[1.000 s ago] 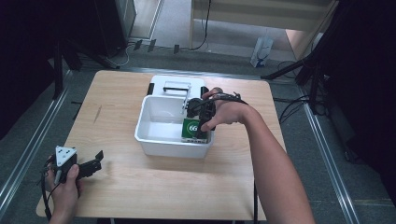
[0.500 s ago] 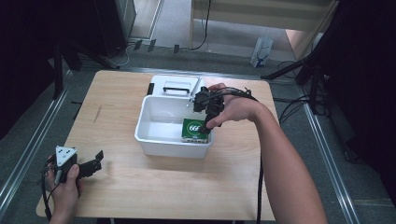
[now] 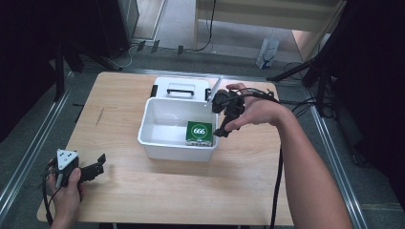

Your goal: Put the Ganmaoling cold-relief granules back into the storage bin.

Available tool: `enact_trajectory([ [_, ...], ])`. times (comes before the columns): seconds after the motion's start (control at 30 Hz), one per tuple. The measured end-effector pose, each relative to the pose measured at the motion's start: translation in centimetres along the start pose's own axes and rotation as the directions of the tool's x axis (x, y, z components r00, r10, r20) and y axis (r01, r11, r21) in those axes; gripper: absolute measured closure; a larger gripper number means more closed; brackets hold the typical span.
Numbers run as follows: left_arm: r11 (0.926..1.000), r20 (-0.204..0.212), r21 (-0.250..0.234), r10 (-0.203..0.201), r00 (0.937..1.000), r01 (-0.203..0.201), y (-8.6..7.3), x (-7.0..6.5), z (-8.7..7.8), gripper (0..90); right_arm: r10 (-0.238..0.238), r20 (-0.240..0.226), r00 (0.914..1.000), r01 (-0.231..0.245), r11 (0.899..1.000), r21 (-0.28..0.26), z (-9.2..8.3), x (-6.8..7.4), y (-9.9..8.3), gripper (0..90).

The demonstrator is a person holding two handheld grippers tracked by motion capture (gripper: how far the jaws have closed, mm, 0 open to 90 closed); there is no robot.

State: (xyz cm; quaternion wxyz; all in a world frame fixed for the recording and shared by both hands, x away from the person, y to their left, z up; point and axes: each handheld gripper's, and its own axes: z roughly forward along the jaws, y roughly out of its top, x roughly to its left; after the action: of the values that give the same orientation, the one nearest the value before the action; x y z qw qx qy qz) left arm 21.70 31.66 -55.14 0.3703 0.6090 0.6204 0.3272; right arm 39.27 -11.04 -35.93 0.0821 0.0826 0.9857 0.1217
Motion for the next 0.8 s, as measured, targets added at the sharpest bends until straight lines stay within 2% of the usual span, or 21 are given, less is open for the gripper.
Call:
enact_trajectory([
  [0.2, 1.0, -0.002, -0.003, -0.003, 1.0, 0.003, 0.0, 0.0, 0.0, 3.8, 0.009, 0.003, 1.0, -0.009, 1.0, -0.003, -0.5, 0.1, -1.3, 3.0],
  [0.43, 1.0, -0.001, -0.001, -0.002, 1.0, 0.002, 0.0, 0.0, 0.0, 3.8, 0.017, 0.009, 0.9998, -0.017, 1.0, 0.017, -0.6, 0.6, -3.1, 3.0],
  [0.6, 1.0, -0.001, -0.001, -0.003, 1.0, 0.003, 0.0, 0.0, 0.0, 3.8, 0.019, 0.006, 0.9998, -0.019, 1.0, 0.016, -0.5, 1.0, -4.2, 3.0],
  [0.8, 1.0, 0.0, 0.002, 0.001, 1.0, -0.001, 0.0, 0.0, 0.0, 3.9, 0.044, -0.002, 0.999, -0.044, 0.999, 0.011, 0.2, 1.8, -6.1, 3.0],
])
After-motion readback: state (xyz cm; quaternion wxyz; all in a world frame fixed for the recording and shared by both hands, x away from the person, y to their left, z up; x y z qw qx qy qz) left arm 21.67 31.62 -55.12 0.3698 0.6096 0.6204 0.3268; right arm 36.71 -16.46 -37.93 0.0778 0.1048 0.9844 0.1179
